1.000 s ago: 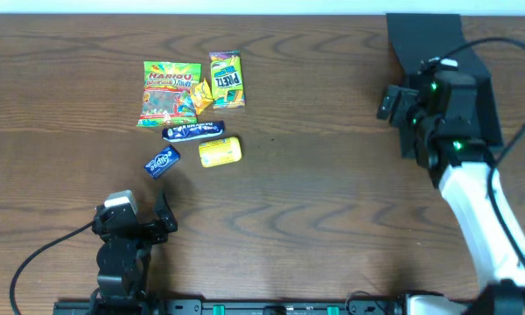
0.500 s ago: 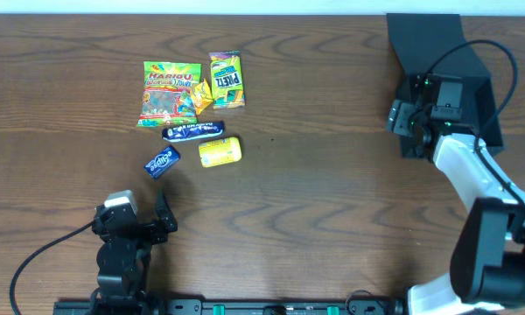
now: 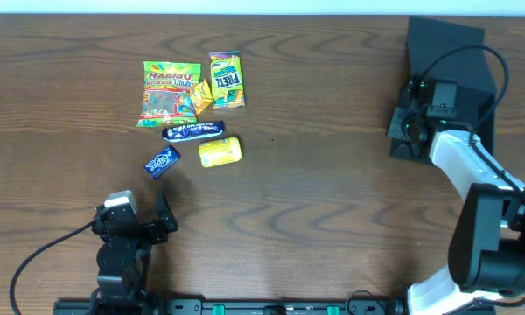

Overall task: Pack container
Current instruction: 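Push the black box with the right gripper toward the table center, then slide the black box left with the right gripper near the snacks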

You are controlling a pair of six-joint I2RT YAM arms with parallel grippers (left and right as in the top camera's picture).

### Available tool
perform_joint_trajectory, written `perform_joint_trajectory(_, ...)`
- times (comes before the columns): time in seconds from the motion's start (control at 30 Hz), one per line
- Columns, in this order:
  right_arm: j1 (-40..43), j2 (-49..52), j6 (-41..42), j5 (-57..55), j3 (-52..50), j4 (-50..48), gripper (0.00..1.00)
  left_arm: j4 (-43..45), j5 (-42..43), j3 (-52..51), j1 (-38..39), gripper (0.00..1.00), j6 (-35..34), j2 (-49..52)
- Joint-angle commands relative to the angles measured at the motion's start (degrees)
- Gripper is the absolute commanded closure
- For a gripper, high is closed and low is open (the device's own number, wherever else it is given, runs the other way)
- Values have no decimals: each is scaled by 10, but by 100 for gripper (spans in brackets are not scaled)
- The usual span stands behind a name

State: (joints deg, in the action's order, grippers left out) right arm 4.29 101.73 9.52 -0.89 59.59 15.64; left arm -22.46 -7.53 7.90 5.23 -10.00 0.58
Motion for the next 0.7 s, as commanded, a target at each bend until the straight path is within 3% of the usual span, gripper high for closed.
perform_joint_trajectory(0.0, -49, -3, 12, 28, 17, 27, 99, -2, -5, -12, -4, 5, 12, -4)
perform_joint_trajectory(0.3, -214, -3, 91, -17, 83, 90, 98, -2, -5, -12, -4, 5, 12, -4)
perform_joint_trajectory(0.67, -386, -2, 290, -67, 94, 93, 98, -2, -5, -12, -4, 5, 12, -4)
